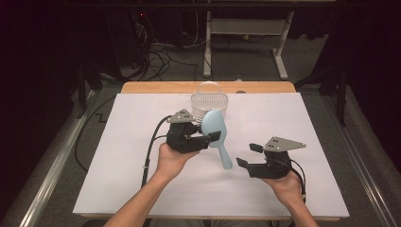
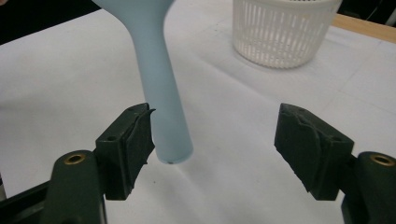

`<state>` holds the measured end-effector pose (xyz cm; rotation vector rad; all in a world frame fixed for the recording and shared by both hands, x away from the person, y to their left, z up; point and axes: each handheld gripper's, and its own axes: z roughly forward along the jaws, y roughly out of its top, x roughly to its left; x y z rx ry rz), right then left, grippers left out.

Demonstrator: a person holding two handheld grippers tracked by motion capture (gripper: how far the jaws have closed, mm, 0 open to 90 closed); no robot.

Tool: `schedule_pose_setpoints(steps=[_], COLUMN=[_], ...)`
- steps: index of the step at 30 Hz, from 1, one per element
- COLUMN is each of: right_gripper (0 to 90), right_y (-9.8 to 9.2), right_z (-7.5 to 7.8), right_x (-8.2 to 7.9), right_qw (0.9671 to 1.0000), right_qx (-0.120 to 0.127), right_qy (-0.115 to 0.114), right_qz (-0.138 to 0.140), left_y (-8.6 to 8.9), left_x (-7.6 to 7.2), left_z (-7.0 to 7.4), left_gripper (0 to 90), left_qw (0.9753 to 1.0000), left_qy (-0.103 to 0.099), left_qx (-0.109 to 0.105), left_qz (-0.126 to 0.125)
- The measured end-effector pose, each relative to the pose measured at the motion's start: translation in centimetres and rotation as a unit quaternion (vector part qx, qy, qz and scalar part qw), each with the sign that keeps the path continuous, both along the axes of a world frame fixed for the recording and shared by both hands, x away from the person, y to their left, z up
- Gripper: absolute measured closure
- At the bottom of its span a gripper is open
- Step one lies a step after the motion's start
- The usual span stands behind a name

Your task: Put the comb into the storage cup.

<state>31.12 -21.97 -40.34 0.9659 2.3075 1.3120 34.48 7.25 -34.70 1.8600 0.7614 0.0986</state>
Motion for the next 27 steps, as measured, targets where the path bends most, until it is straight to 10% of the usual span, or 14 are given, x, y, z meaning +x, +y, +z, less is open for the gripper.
schedule_pose_setpoints(steps=[27], right_gripper=[26.2], right_y=[-7.0], right_z=[-3.2], right_x=[-1.8], right_qw=[0.9958], right_qx=[0.034], right_qy=[-0.026], right_qz=[-0.081], left_y=[0.8], left_x=[1.2], left_z=[1.4], left_gripper=[51.7], left_qw=[0.9997], left_qy=[-0.015], left_qx=[0.016], left_qz=[0.013])
